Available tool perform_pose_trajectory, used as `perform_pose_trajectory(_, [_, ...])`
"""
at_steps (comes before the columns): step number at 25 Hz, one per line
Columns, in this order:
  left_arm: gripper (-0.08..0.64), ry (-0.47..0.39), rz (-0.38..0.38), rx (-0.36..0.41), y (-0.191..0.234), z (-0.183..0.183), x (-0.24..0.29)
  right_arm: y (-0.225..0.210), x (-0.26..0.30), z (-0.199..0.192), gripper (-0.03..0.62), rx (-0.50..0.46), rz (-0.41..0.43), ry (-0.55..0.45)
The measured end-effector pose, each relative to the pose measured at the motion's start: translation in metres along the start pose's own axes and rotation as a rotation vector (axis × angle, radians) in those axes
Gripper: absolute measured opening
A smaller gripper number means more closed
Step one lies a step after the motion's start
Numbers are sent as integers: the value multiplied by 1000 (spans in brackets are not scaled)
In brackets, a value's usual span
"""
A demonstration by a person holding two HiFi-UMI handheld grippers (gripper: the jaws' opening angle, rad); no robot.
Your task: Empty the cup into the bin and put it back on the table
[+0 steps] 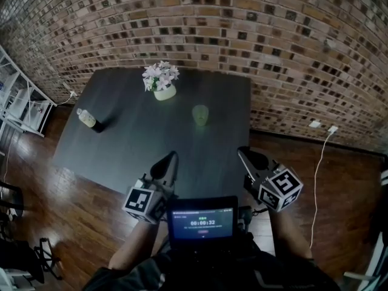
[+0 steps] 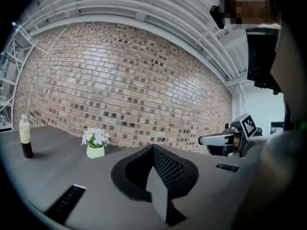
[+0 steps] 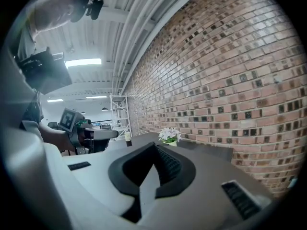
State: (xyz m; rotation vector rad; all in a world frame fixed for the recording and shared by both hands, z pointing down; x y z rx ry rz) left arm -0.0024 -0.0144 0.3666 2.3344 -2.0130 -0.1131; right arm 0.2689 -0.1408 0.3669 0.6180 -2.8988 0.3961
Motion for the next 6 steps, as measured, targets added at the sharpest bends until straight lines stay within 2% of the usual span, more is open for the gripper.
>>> perform_pose_trajectory(6, [0,8,12,-49,6,-6,-3,1,4,-3,0,16,-3,10])
Point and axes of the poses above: the fingertips, and each gripper's own axes: x forward along the fingers, y to its left, z out of its top, the point moved 10 cm from there along -x, backward along the fingers, and after that the axes turned 5 degrees about x, right-handed, at the moved point
